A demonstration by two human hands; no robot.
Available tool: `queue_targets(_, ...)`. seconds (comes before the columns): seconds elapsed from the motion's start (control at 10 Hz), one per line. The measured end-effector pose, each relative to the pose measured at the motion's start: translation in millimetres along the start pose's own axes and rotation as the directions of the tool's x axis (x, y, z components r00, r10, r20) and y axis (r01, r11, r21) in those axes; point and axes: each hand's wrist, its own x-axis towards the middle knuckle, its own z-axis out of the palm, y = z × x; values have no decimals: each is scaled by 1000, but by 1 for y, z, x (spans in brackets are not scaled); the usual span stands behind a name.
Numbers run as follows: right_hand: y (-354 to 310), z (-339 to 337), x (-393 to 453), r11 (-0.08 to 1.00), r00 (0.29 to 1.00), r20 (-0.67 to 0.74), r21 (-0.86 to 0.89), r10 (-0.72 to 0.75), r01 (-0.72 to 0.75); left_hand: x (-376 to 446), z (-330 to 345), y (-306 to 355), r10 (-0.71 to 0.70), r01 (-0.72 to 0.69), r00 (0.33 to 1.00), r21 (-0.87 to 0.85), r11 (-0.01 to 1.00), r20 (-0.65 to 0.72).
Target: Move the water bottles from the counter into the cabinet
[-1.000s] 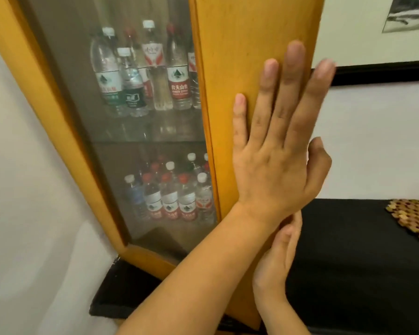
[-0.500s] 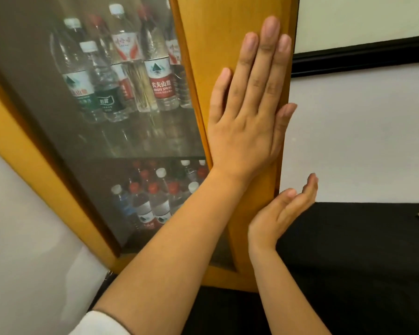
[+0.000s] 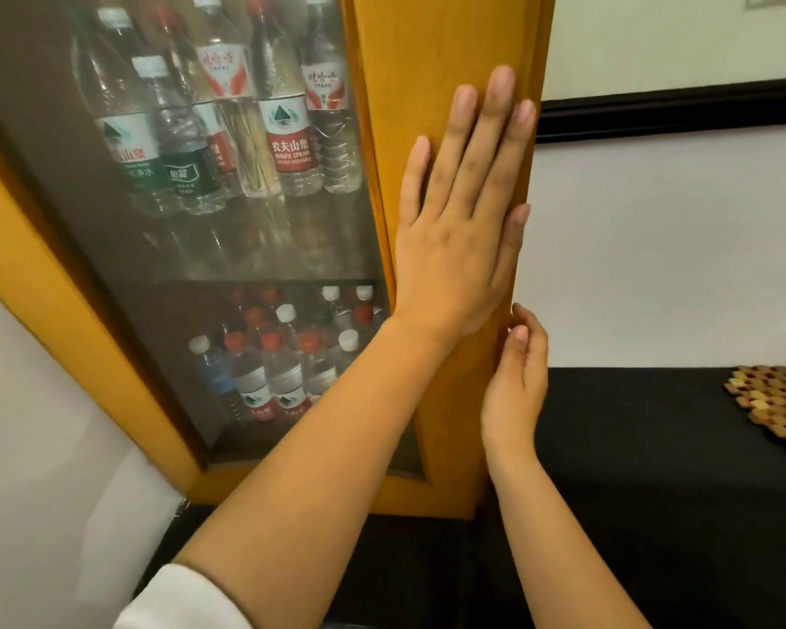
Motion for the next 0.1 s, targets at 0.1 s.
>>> queue_targets(0.1,-30,-29,-20,992,991,54,35,-125,123,-45,-25,6,-76,118,983,-252,961,169)
